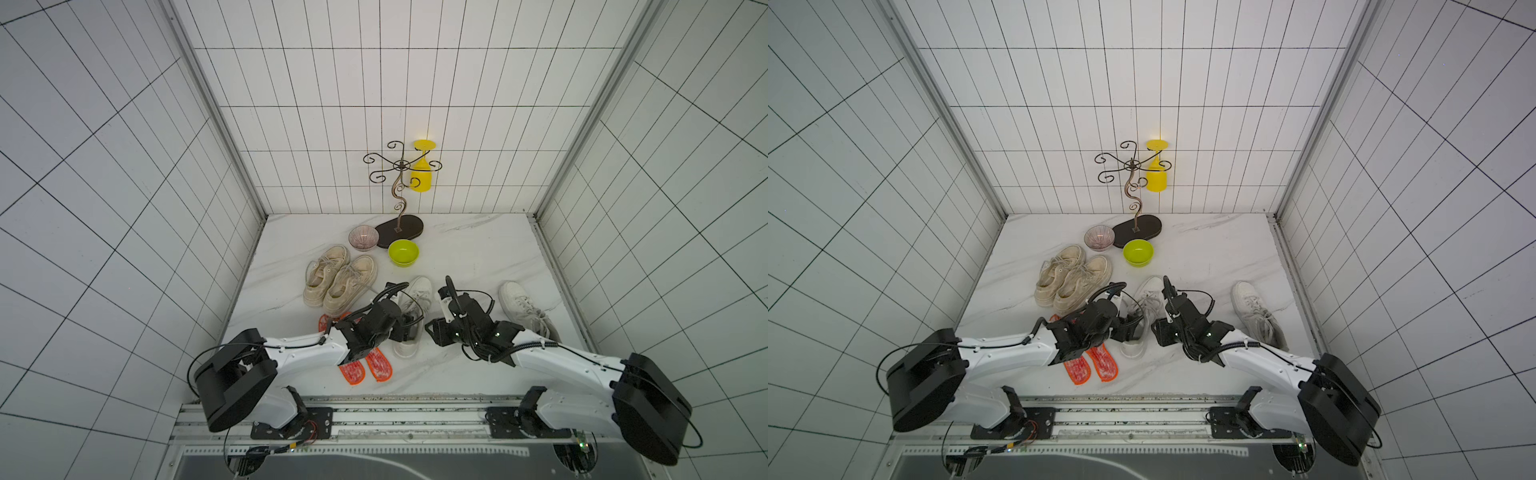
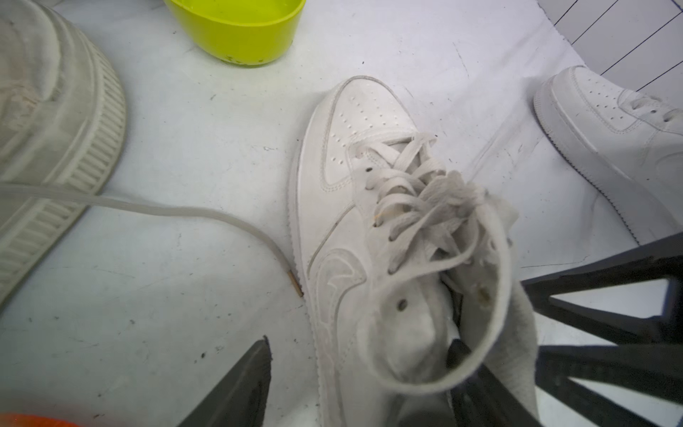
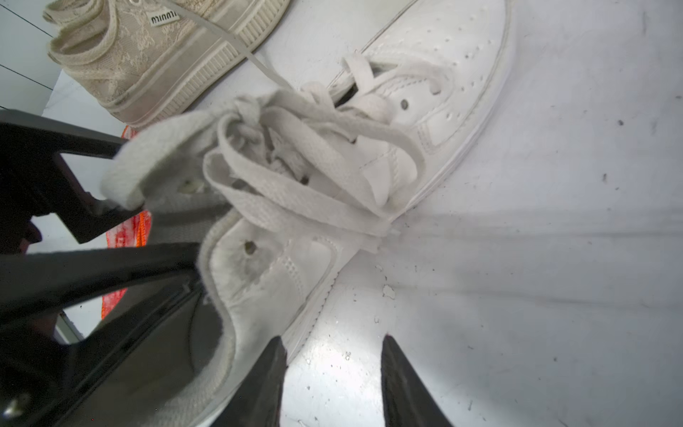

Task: Remove the insole from the shoe
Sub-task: Adjust the shoe at the center of the board, then untie the shoelace on the shoe.

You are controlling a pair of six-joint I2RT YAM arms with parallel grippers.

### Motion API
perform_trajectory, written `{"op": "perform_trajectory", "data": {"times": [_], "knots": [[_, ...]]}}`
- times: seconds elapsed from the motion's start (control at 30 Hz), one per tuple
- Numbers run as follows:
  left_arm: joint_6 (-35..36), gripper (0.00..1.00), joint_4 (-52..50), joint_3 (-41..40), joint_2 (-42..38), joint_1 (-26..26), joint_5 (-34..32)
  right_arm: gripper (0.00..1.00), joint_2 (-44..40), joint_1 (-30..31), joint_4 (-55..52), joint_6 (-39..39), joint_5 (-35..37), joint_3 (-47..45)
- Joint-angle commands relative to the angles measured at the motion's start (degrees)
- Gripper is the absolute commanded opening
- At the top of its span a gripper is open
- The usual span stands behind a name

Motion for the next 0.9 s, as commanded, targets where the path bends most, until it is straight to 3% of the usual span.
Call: {"op": "perform_trajectory", "data": {"times": [0.0, 0.1, 0.33, 0.47, 0.6, 0.87], "knots": [[2.2, 0.72, -2.3, -2.1, -1.0, 0.3, -2.4, 0.40, -3.2, -1.6, 0.9, -0.2, 2.1, -2.7], [2.8, 0.70, -0.9, -2.5, -0.6, 0.3, -1.6, 0.38, -5.8, -3.8, 2.4, -2.7, -0.7, -3.7], [5.6, 0.55, 2.0, -0.5, 3.0, 0.4, -0.2, 0.35, -5.3, -5.3, 3.4, -7.6, -7.1, -0.2], [9.4, 0.30, 3.1, 1.0, 5.1, 0.3, 2.9, 0.33, -5.5, -5.6, 2.5, -9.1, -4.4, 1.8], [13.1, 0.17, 3.0, 1.5, 5.5, 0.3, 6.2, 0.31, -6.0, -5.9, 0.9, -9.9, -2.4, 3.5], [17.8, 0.11, 5.1, 0.5, 4.8, 0.3, 12.3, 0.30, -7.8, -5.6, 1.8, -10.6, -6.8, 2.6]]}}
